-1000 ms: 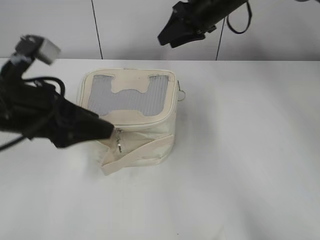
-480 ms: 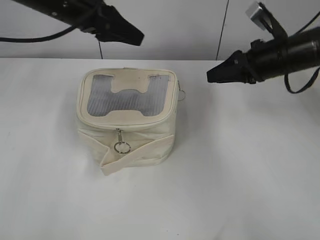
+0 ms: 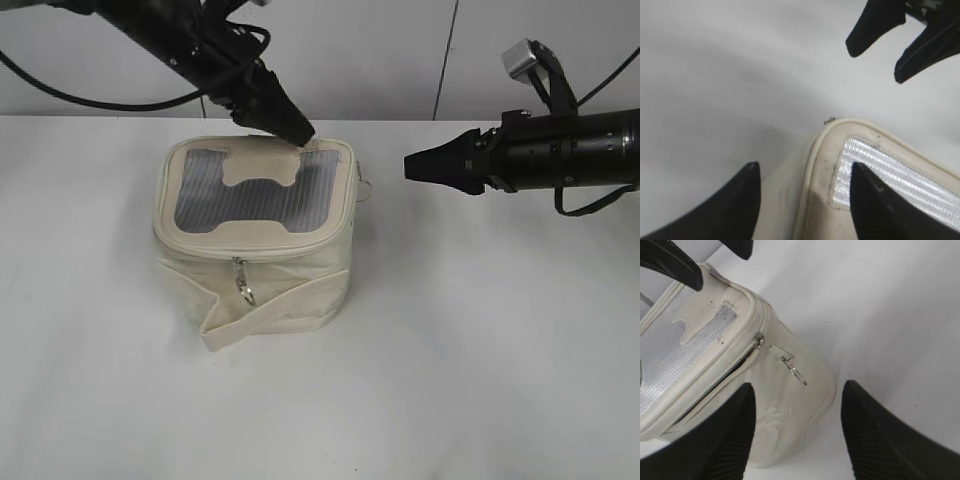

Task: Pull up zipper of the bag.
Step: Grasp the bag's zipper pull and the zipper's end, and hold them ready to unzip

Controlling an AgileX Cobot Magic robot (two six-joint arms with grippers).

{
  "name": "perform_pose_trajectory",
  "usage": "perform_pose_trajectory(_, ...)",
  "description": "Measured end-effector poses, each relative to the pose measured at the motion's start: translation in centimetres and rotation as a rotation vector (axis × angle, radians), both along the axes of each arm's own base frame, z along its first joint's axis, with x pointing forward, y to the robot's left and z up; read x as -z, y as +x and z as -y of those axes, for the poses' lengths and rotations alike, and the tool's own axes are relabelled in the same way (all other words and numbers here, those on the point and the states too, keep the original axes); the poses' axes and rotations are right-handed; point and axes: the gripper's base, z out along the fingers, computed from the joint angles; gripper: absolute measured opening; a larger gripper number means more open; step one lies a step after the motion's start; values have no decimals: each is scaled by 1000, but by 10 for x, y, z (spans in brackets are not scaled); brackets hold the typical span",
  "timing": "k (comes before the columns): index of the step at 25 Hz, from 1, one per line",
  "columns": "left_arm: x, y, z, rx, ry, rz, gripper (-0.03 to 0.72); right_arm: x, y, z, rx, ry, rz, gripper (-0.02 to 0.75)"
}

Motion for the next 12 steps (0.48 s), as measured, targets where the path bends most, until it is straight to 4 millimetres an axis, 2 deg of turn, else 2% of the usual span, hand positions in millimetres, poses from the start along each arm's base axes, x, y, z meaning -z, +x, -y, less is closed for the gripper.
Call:
perform_pose_trajectory(5,13,2,0,5,41,-20,426,0,1,0,-23,-26,49,440)
perform_pose_trajectory(7,13,2,0,7,56,-14,331,0,1,0,-39,-42,76,440)
perform_pose_trajectory(10,14,1,1,20,80,-9,116,1,1,-5,-77,-109,145,440)
perform_pose_trajectory(12,14,0,1,19,82,-11,59,3,0,-11,-115,-166,198,440)
